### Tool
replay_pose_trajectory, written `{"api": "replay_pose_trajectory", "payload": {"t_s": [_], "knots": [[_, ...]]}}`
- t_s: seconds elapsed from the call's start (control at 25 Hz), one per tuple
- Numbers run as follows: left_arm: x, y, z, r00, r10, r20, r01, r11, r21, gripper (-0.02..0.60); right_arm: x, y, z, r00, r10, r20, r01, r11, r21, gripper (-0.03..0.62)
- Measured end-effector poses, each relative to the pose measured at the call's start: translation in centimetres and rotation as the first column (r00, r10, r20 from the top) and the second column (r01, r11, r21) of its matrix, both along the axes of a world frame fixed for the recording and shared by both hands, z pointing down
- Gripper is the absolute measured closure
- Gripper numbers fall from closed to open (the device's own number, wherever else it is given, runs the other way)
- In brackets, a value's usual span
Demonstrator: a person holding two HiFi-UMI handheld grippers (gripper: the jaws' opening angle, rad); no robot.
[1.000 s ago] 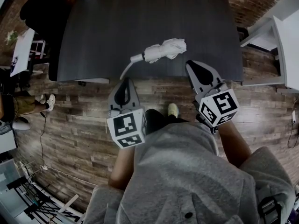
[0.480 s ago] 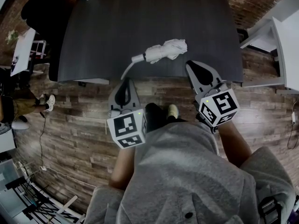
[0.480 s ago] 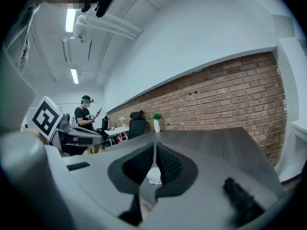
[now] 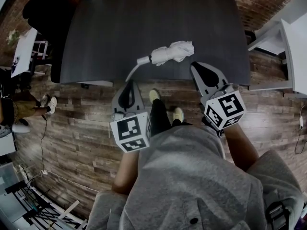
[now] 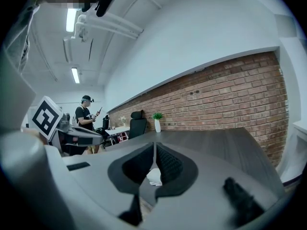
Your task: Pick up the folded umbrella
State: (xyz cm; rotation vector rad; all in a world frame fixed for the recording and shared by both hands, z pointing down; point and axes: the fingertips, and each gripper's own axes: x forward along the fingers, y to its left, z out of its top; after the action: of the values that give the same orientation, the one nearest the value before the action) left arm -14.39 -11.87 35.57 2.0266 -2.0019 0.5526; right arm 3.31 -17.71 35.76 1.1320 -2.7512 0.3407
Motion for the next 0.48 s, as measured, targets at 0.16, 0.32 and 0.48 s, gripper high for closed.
{"api": "replay_pose_trajectory", "payload": {"t_s": [0.16,0.32,0.48], "knots": [[-0.4,-0.8,0.1,1.000,0.015,0.002,-0.015,1.000,-0.001,0.566,-0.2,-0.6,0.4,1.000,0.012,-0.007,-0.012,1.000,-0.003,0.562],[-0.8,-2.2,0.5,1.000,0.030,-0.009,-0.030,0.999,-0.011,0.566,-0.4,-1.7,0.6,0.999,0.028,-0.020,-0.028,1.000,-0.010,0.562],[-1.6,-4.2,1.1,0.999,0.043,-0.019,-0.044,0.999,-0.015,0.566,-1.0,-3.3,1.1,0.999,0.036,-0.039,-0.037,0.999,-0.020,0.562]]}}
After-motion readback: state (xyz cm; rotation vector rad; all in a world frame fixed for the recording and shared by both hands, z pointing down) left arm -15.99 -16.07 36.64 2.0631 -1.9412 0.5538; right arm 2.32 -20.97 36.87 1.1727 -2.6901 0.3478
